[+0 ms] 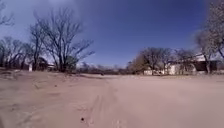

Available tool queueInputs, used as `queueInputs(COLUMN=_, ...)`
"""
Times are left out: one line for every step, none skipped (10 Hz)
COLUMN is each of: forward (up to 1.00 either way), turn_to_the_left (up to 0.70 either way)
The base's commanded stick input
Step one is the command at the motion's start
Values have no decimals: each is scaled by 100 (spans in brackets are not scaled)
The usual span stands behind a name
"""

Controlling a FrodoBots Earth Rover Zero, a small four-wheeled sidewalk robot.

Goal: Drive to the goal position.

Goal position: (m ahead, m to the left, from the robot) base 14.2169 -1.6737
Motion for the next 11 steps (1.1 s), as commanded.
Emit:
queueInputs(forward=100, turn_to_the_left=0)
queueInputs(forward=100, turn_to_the_left=0)
queueInputs(forward=100, turn_to_the_left=0)
queueInputs(forward=100, turn_to_the_left=0)
queueInputs(forward=100, turn_to_the_left=0)
queueInputs(forward=100, turn_to_the_left=0)
queueInputs(forward=100, turn_to_the_left=0)
queueInputs(forward=100, turn_to_the_left=0)
queueInputs(forward=100, turn_to_the_left=0)
queueInputs(forward=100, turn_to_the_left=0)
queueInputs(forward=100, turn_to_the_left=0)
